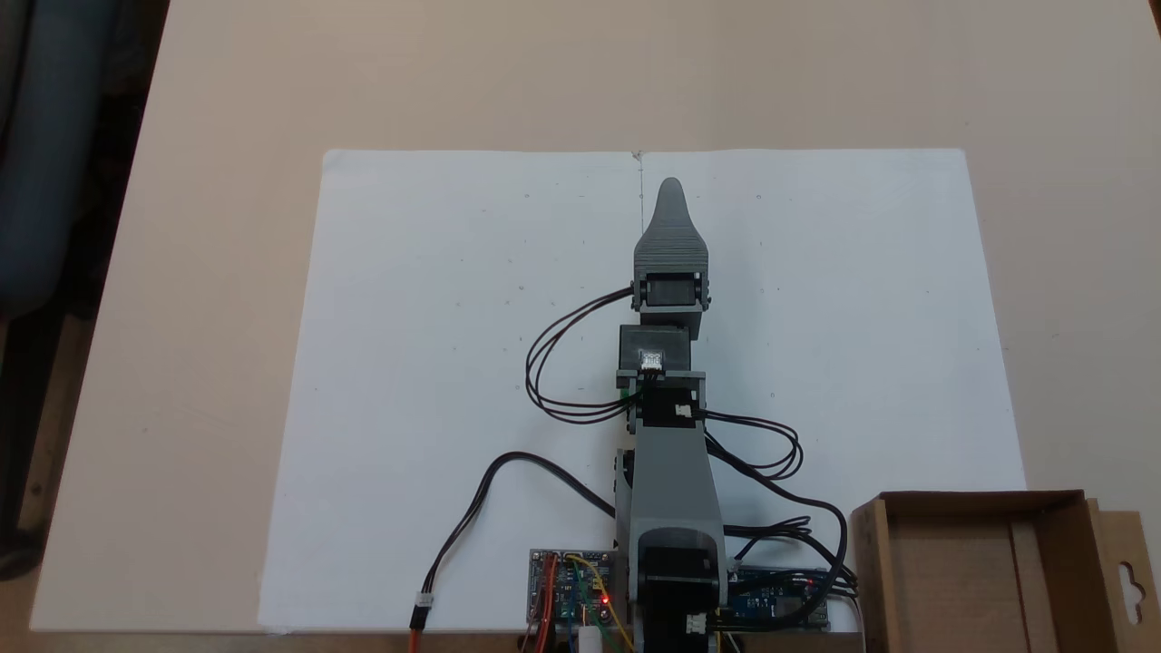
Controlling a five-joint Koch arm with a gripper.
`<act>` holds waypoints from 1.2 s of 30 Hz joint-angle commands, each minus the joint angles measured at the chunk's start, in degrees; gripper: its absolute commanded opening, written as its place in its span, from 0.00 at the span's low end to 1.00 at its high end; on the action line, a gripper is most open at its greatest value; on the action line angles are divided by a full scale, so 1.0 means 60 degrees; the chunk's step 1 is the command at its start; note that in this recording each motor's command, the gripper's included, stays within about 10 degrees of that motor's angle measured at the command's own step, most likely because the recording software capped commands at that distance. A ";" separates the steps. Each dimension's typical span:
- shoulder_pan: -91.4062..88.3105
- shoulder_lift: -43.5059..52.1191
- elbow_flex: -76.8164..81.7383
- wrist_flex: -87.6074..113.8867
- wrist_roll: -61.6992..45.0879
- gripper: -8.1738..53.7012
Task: Grasp a green dice and put it in the bin.
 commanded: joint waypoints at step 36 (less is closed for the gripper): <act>-0.0688 0.0981 0.0132 -0.3369 -0.0513 0.86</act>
